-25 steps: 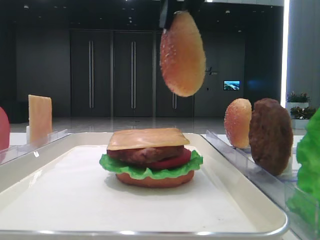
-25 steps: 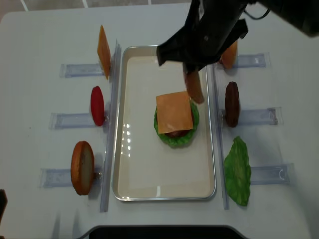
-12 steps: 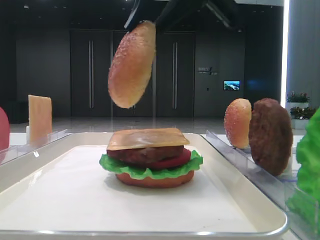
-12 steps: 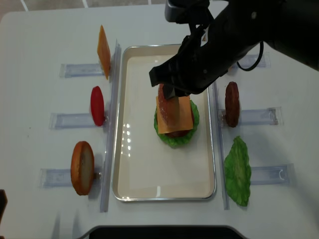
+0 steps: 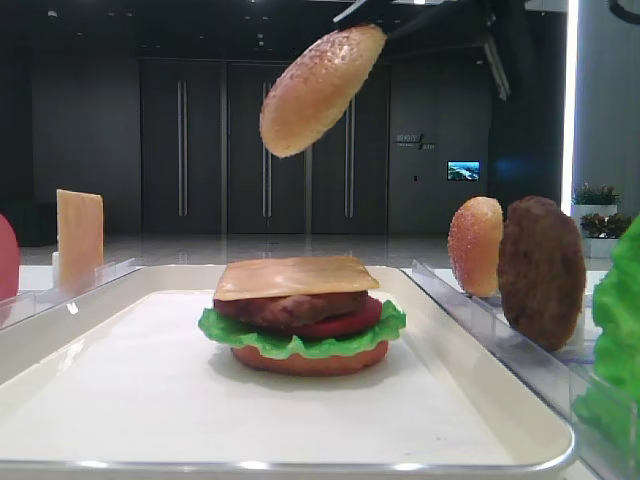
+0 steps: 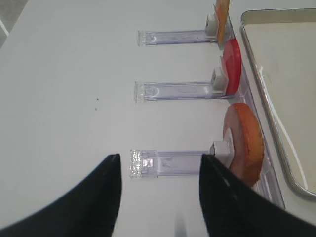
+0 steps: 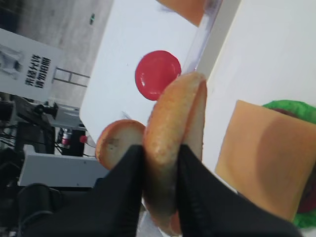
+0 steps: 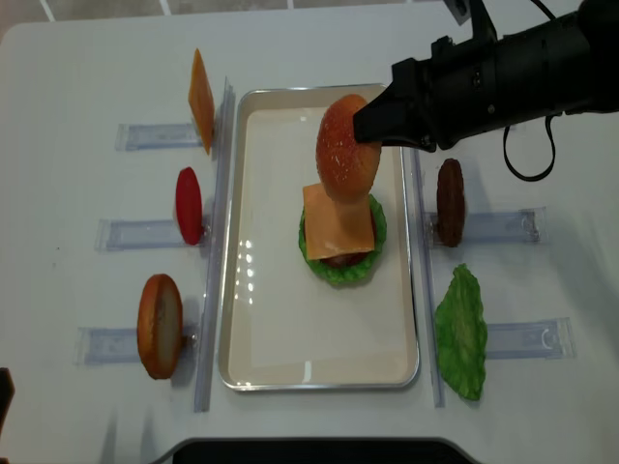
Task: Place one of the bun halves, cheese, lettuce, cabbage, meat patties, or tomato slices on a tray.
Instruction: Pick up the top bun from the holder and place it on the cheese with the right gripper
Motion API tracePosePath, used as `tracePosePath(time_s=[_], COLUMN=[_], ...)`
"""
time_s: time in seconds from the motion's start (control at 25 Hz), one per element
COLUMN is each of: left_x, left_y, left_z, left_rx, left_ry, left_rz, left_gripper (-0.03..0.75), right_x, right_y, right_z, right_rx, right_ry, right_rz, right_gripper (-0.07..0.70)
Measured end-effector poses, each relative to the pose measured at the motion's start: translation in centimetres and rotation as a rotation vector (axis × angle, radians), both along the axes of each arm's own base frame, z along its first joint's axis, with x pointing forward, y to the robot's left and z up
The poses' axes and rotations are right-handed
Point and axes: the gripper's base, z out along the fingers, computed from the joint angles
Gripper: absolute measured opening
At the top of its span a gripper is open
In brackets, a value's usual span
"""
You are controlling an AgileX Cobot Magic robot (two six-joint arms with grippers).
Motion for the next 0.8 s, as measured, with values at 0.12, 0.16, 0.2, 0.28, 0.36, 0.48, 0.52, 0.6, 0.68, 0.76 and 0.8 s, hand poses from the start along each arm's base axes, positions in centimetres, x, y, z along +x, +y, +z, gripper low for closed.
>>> tracePosePath(time_s=[0.12,0.16,0.2,0.28,0.36,0.48,0.52,0.6,0.68,0.76,0.8], left_x=[0.0,0.0,0.0,0.0,0.0,0.0,0.0,0.0,0.0,0.0,0.0], left_y=[0.0,0.0,0.0,0.0,0.0,0.0,0.0,0.0,0.0,0.0,0.0], left_z=[0.0,0.0,0.0,0.0,0.0,0.0,0.0,0.0,0.0,0.0,0.0], left_rx=[0.0,0.0,0.0,0.0,0.0,0.0,0.0,0.0,0.0,0.0,0.0], left_ry=[0.0,0.0,0.0,0.0,0.0,0.0,0.0,0.0,0.0,0.0,0.0], left_rz=[0.0,0.0,0.0,0.0,0.0,0.0,0.0,0.0,0.0,0.0,0.0], left_gripper=[0.391,0.391,0.391,0.391,0.391,0.391,0.391,0.391,0.391,0.391,0.391], right_x=[-0.2,-0.4,-0.6,-0.9,-1.2,-1.0,-0.9,-0.6,-0.3,-0.1,0.0], right_y=[-0.4,-0.3,-0.1,0.5,1.1,1.6,1.7,1.8,1.9,1.9,2.0], right_z=[-0.5,-0.6,-0.6,-0.8,-1.4,-3.0,-3.6,-4.8,-5.7,-6.5,-6.8], right_rx=[0.055,0.064,0.067,0.079,0.067,0.035,0.026,0.006,-0.011,-0.02,-0.021], right_ry=[-0.007,-0.009,-0.014,-0.018,-0.016,0.02,0.033,0.057,0.065,0.083,0.088], right_rz=[-0.008,-0.002,0.006,0.021,0.032,0.02,0.018,0.007,0.008,0.007,0.006], right_gripper=[0.15,0.149,0.149,0.149,0.149,0.148,0.148,0.148,0.148,0.148,0.148])
